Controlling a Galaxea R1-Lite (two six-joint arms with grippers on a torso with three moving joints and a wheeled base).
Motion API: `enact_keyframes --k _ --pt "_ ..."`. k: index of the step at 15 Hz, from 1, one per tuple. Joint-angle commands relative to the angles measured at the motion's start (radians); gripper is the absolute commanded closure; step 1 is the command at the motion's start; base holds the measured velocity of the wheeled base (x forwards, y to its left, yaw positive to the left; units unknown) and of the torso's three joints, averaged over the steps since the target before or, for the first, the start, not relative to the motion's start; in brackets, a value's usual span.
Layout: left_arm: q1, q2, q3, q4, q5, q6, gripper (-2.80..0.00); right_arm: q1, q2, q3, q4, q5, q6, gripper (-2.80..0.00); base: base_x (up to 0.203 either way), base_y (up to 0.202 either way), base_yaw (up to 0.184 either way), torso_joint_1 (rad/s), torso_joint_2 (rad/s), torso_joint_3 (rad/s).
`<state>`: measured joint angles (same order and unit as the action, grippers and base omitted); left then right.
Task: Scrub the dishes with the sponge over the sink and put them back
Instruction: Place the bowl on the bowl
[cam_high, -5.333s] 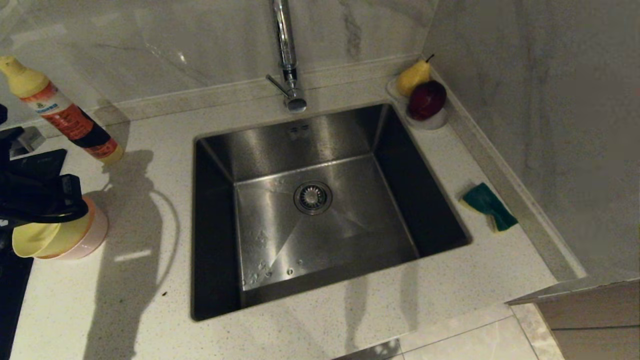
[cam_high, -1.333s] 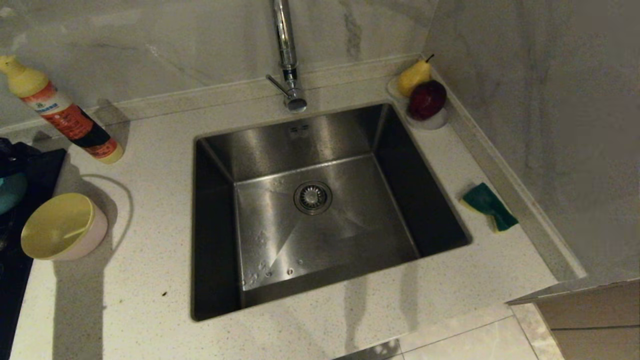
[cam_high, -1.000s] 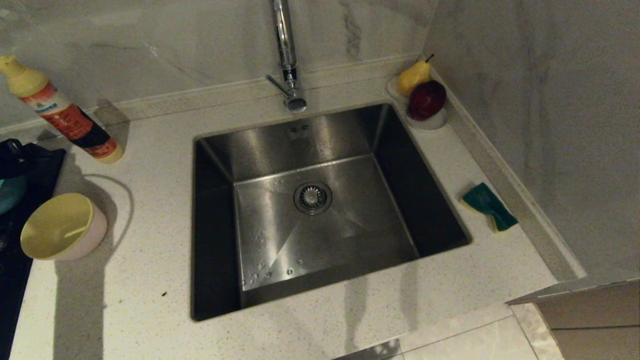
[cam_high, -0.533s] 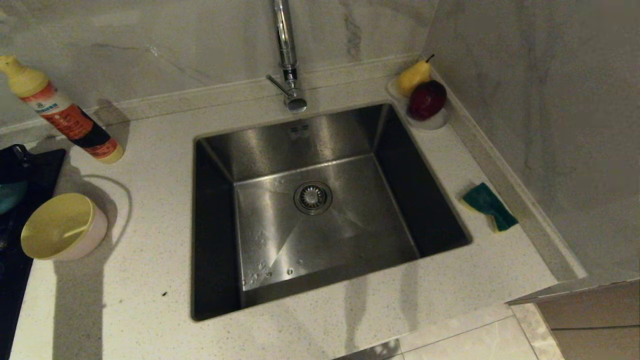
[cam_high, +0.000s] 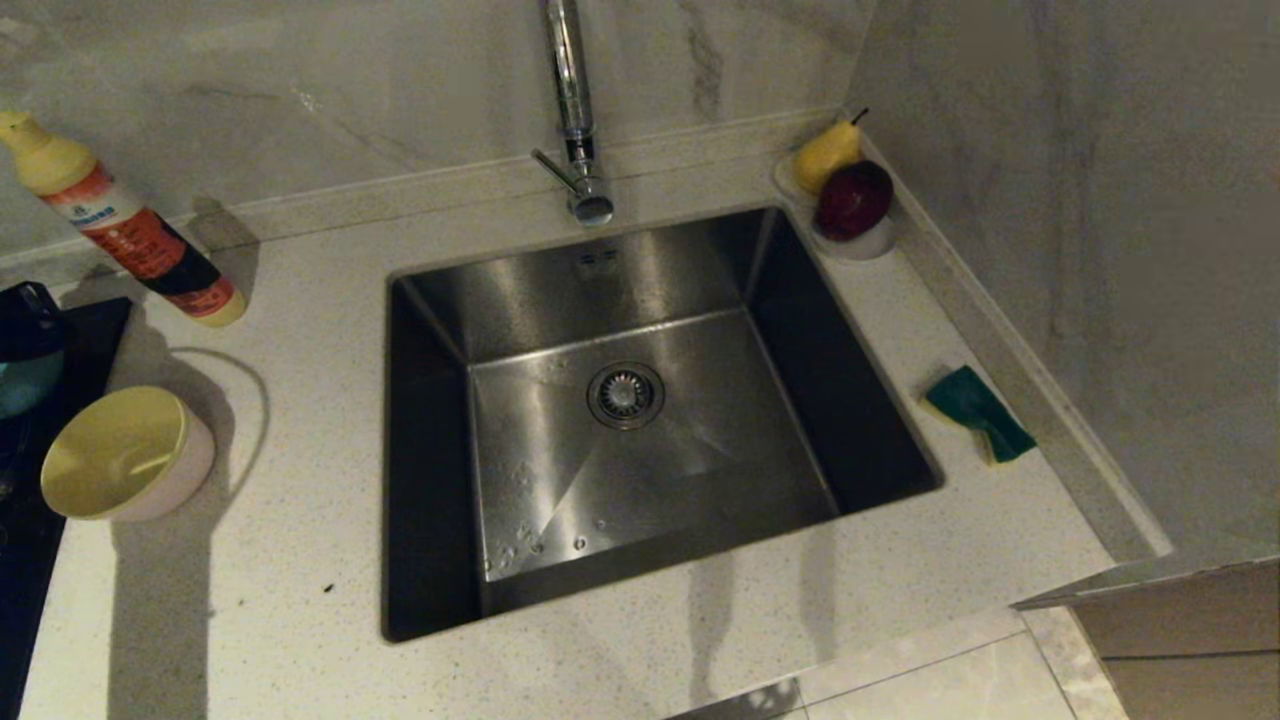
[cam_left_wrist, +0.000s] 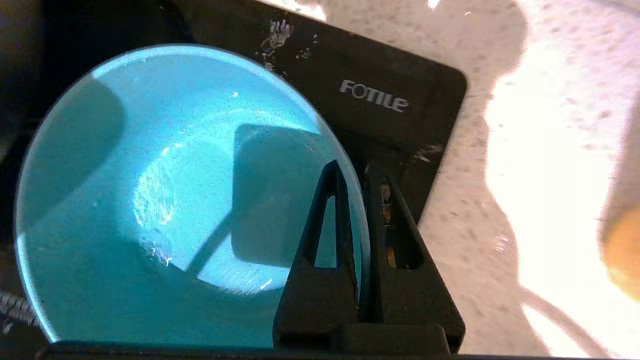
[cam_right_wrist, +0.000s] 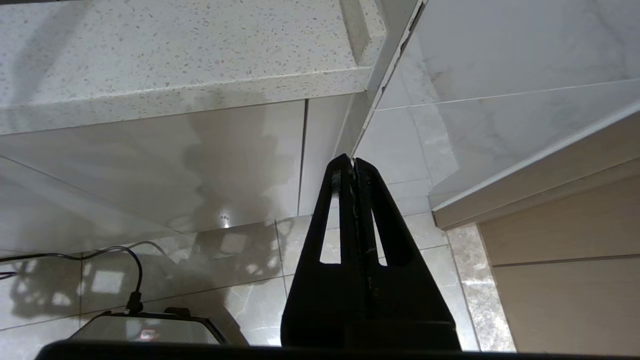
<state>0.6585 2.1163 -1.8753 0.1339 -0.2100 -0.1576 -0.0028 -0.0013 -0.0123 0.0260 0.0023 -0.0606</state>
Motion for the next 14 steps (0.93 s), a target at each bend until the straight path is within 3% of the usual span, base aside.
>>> enact_keyframes --k 1,8,12,14 --pt "-0.008 -0.048 0.001 0.015 0.000 -0.002 0.00 0.001 0.000 0.000 0.000 0.001 -0.001 0.00 0.000 0.000 0.000 0.000 0.00 0.000" --pt "-0.050 -0.237 0.000 0.167 0.005 0.005 0.00 0.000 0.000 0.000 0.000 0.001 -0.001 0.00 0.000 0.000 0.000 0.000 0.00 0.000" --pt "-0.083 -0.388 0.034 0.393 0.005 0.028 0.00 0.000 0.000 0.000 0.000 0.001 -0.001 0.00 0.000 0.000 0.000 0.000 0.00 0.000" --pt "-0.095 -0.461 0.106 0.450 0.004 0.049 0.00 0.000 0.000 0.000 0.000 0.001 -0.001 0.00 0.000 0.000 0.000 0.000 0.00 0.000"
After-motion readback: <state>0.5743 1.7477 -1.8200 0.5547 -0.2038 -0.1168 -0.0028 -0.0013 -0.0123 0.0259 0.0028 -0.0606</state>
